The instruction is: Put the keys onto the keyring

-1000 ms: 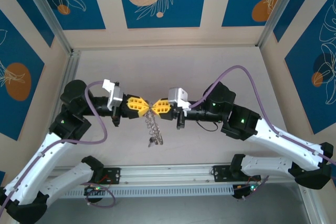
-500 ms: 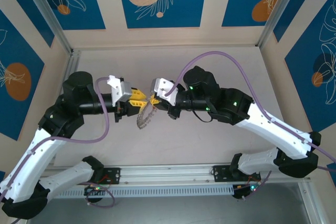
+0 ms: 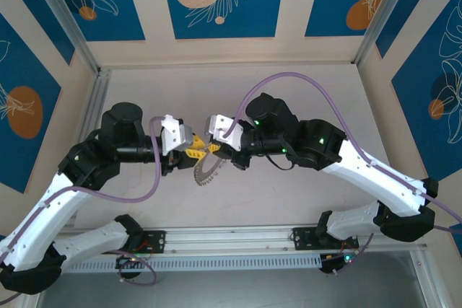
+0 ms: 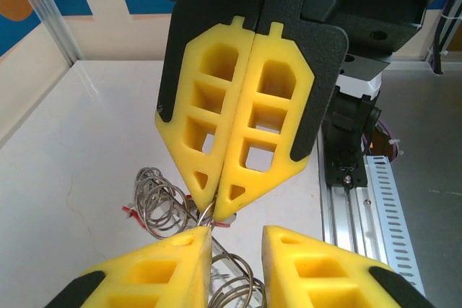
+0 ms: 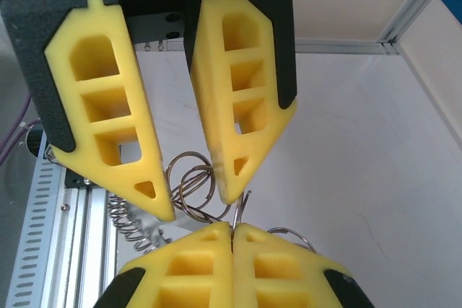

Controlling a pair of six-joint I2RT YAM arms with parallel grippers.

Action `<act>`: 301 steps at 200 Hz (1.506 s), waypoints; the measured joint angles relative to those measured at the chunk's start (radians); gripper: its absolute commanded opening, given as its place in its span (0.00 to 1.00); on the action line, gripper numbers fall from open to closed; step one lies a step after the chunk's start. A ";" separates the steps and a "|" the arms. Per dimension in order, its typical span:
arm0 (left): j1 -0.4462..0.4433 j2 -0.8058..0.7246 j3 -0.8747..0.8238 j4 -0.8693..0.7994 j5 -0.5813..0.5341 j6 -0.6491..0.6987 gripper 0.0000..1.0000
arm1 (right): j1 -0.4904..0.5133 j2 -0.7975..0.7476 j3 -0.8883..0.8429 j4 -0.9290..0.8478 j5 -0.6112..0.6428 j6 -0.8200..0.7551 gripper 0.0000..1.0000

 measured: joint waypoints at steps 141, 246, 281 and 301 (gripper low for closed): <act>-0.003 0.032 0.049 -0.031 -0.025 0.019 0.26 | -0.002 0.008 0.018 -0.041 -0.063 -0.016 0.00; -0.026 0.055 0.051 -0.059 -0.033 0.063 0.00 | -0.022 0.006 0.013 -0.043 -0.072 -0.015 0.00; -0.029 0.043 0.023 -0.022 -0.030 0.040 0.00 | -0.026 -0.028 -0.039 0.000 -0.075 -0.010 0.00; -0.032 0.012 -0.034 0.053 -0.021 -0.002 0.00 | -0.039 -0.059 -0.085 0.039 -0.095 0.005 0.05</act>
